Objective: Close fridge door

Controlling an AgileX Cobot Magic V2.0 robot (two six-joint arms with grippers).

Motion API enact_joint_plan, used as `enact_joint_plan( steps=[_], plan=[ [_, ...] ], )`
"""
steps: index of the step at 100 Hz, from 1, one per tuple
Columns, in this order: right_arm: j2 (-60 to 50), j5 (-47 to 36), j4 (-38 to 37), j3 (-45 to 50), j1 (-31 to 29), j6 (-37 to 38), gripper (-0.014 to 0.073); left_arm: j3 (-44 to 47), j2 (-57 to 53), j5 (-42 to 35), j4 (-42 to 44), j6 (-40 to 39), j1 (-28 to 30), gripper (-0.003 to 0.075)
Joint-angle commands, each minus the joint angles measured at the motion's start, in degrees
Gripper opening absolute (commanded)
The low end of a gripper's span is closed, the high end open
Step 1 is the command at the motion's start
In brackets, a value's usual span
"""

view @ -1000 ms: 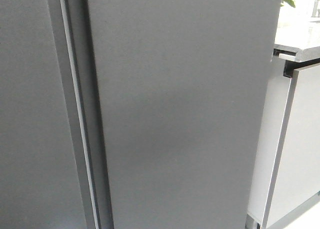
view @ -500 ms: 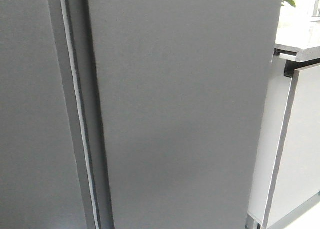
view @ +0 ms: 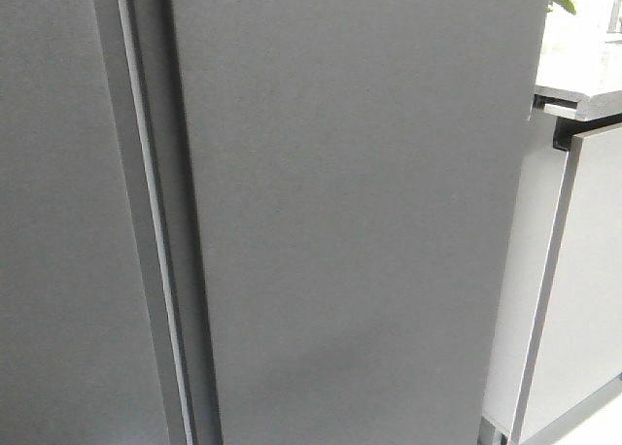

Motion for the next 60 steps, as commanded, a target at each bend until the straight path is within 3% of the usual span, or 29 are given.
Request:
enact_joint_plan(
  steps=[1, 29, 35, 51, 60],
  plan=[
    [-1.3, -4.7, -0.3, 1.1, -0.3, -1.0, -0.0046, 2.0, -1.2, -4.2, -0.2, -0.1, -0.2, -0.0020],
    [-1.3, -4.5, -1.1, 1.1, -0.3, 0.2, -0.0046, 2.0, -1.2, -4.2, -0.2, -0.1, -0.2, -0.0020],
    [-1.3, -4.7, -8.3, 1.1, -0.3, 5.2, -0.0046, 2.0, -1.2, -4.2, -0.2, -0.1, -0.2, -0.0020],
    [-1.3, -4.7, -36.3, 1.1, -0.3, 31.8, -0.0046, 2.0, -1.2, -4.2, -0.2, -0.1, -0.2, -0.0020],
    [-1.3, -4.7, -40.8, 1.1, -0.3, 35.9, -0.0046, 2.0, -1.2, -4.2, -0.2, -0.1, -0.2, -0.0020]
  ],
)
